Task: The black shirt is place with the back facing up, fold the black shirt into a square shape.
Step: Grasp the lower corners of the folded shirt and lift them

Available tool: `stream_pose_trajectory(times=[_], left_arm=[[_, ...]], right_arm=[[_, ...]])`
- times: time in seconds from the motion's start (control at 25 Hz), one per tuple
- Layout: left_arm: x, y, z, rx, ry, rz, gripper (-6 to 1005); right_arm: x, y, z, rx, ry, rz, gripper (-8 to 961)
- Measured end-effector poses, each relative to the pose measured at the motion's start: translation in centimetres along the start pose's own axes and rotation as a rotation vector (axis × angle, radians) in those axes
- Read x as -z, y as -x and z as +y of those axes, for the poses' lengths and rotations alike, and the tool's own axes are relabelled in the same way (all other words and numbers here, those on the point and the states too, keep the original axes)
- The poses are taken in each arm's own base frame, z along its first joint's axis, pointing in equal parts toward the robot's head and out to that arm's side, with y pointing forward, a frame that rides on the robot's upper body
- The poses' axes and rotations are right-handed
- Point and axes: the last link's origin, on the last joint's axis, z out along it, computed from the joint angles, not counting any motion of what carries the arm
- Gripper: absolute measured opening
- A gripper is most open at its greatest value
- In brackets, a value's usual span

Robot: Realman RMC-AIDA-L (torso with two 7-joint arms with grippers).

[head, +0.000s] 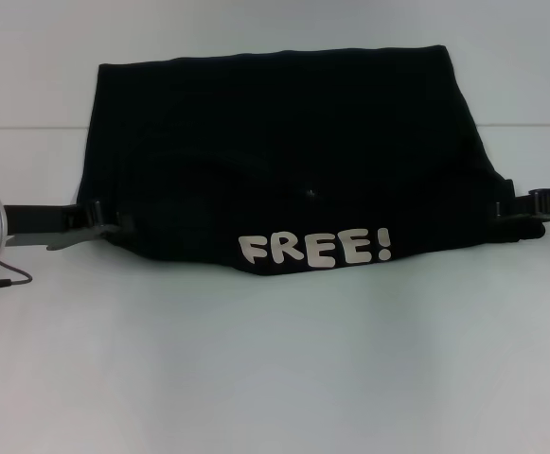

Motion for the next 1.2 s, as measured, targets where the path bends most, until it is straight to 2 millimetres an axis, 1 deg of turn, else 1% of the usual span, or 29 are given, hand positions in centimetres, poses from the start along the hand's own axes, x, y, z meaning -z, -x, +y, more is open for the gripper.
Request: stream_pose_trajectory(times=[0.24, 0.36, 0.56, 0.8, 0.92, 1.2], left_arm=[[0.1, 0.2, -0.2, 0.013, 0.000, 0.005, 49], [0.1, 0.2, -0.3, 0.014, 0.000, 0.007, 50], [0.1, 0.1, -0.1, 0.010, 0.003, 0.006, 53], [0.0, 0.1, -0.1, 0.011, 0.004, 0.007, 57], [0.1, 0.2, -0.2, 0.014, 0.004, 0.007, 59], [0.1, 0.4, -0.2, 0.018, 0.004, 0.007, 63]], right_arm=[[-1.7, -0.4, 0.5, -0.001, -0.022, -0.006, 932], [-2.2, -0.2, 1.2, 0.011, -0.015, -0.021, 929], [-2.6, 0.7, 2.9, 0.045, 0.024, -0.057, 925], [-2.9, 1.2, 3.8, 0.065, 0.059, -0.094, 920], [-3.0, 0.8, 3.6, 0.063, 0.060, -0.080, 918], [-1.7, -0.5, 1.5, 0.026, 0.058, -0.038, 912]])
